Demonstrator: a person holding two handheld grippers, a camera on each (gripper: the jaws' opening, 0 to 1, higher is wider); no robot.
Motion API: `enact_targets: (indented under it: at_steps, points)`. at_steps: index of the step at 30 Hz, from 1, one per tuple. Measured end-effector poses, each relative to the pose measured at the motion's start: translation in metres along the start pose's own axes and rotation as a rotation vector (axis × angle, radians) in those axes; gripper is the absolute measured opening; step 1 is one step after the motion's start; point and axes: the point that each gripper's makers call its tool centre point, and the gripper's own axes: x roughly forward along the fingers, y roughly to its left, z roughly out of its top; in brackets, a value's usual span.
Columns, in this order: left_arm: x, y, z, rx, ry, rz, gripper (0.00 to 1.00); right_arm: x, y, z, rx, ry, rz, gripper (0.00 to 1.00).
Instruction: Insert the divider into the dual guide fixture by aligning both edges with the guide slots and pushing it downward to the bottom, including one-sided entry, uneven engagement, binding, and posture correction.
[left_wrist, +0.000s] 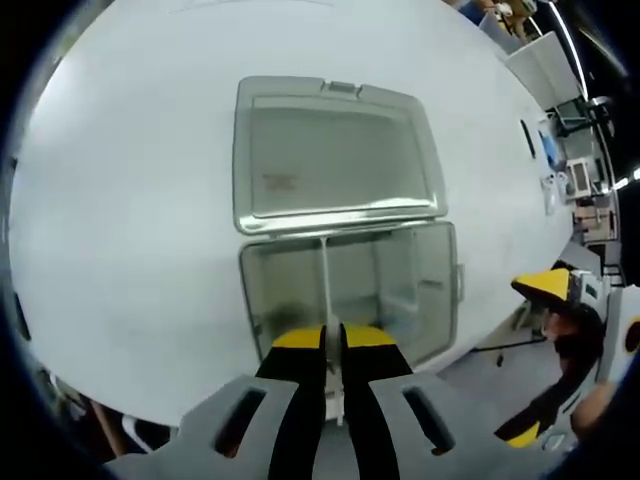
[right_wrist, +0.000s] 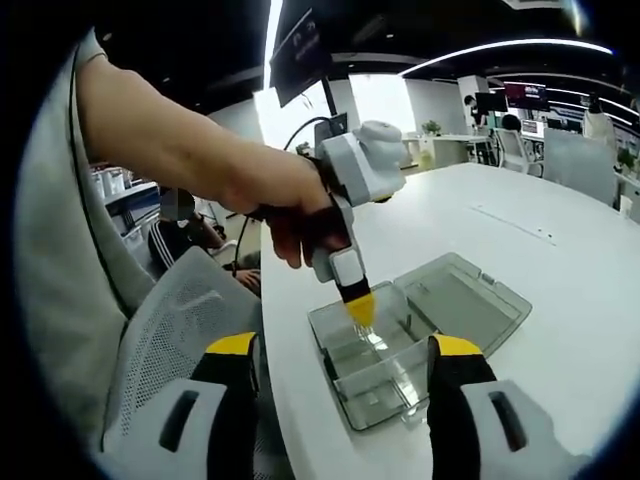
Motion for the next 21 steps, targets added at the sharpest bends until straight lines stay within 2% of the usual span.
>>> enact_targets:
  at_steps: [21]
  points:
    - [0.0015,0.0004,0.0004,0.005,-0.003,0.009,0.02,-0.0018,-0.0001,-0.0016,0.000,0.005,-0.003,0.66]
